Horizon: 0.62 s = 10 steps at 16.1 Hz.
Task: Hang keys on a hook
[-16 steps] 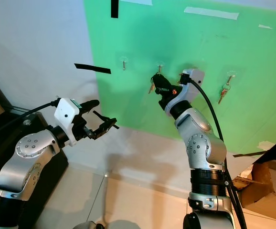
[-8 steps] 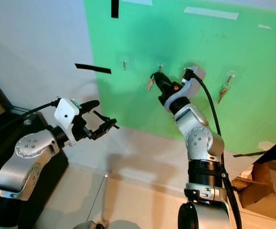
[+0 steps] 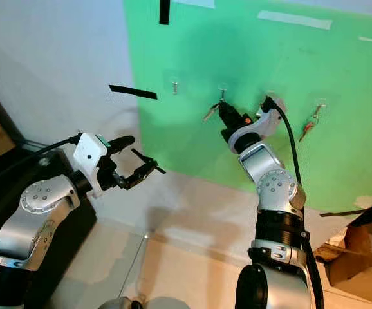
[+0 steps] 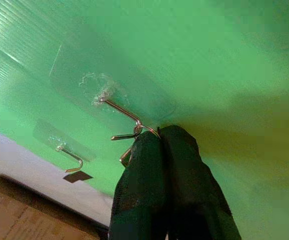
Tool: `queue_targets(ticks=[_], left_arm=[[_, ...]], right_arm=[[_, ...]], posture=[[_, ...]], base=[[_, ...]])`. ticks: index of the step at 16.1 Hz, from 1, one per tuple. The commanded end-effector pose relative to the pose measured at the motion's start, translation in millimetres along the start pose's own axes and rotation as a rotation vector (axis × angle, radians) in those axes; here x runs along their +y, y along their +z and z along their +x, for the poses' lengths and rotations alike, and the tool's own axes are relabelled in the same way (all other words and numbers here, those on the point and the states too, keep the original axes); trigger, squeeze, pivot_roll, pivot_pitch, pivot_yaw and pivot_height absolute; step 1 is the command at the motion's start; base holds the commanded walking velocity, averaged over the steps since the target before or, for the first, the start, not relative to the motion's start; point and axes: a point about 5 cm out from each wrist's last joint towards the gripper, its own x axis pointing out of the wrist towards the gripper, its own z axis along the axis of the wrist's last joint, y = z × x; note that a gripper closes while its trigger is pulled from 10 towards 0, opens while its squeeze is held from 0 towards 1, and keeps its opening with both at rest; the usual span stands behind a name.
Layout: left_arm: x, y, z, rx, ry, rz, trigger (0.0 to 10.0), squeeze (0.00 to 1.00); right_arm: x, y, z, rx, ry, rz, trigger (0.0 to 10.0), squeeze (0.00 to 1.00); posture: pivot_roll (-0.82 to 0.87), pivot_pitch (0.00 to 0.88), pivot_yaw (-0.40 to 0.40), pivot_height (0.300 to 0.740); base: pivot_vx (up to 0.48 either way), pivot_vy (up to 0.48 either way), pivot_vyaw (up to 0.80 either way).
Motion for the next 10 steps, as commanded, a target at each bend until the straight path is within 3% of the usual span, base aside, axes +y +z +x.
queue_targets(ticks=[1, 10], left_arm=[[-1.7, 3.7, 0.2, -0.002, -0.016, 0.012, 10.0, 0.02], [-2.1, 4.8, 1.9, -0.004, -0.018, 0.023, 10.0, 0.02]], right_arm=[[-9.5, -3.1, -0.5, 0.033, -0.053, 0.004, 10.0, 0.00], [-17.4, -15.7, 0.4, 0.086, -0.104, -0.029, 10.0, 0.00]], posture=[[-0.05, 0.000, 0.020, 0.740], [-0.04, 0.000, 0.015, 0.740]], base=[[0.000, 0.000, 0.00], [0.000, 0.000, 0.00]])
